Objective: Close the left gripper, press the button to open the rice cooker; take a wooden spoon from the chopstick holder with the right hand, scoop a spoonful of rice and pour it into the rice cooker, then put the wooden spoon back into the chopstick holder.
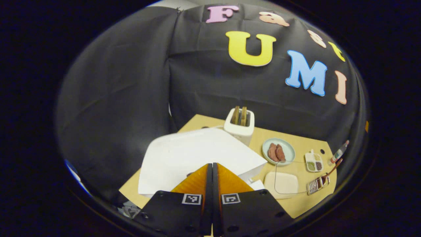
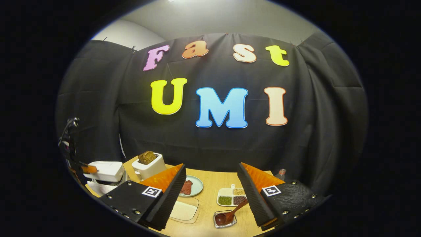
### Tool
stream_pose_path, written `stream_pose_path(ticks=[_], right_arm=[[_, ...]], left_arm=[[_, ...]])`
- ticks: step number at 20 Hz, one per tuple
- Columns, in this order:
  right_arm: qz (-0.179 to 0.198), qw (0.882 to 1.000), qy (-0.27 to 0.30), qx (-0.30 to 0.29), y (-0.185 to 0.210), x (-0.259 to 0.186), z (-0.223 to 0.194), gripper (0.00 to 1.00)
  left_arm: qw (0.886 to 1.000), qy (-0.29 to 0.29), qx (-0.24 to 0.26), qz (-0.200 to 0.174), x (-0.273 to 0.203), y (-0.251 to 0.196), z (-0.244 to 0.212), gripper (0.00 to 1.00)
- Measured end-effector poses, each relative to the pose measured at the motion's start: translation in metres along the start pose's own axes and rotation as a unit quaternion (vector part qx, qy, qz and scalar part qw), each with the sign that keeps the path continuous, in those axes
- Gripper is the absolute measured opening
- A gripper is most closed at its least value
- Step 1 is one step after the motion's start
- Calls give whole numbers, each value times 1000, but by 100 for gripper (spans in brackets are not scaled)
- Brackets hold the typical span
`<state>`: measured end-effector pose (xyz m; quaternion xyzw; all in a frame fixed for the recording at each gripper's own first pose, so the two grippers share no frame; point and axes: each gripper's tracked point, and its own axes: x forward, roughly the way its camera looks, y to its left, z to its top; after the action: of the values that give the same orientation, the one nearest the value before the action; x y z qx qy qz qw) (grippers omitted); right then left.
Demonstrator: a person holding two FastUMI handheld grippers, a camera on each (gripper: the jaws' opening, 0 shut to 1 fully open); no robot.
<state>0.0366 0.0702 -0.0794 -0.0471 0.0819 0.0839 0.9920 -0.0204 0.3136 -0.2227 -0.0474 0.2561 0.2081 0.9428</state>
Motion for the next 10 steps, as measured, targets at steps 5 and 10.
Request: stream_pose_path(ticks=[5, 10], right_arm=[[-3, 1000, -6, 4, -4, -1, 4, 95], [-20, 1000, -8, 11, -20, -1, 3, 95]], left_arm=[[996, -89, -30, -15, -45, -11, 69, 8], [985, -168, -9, -43, -82, -44, 117, 8]])
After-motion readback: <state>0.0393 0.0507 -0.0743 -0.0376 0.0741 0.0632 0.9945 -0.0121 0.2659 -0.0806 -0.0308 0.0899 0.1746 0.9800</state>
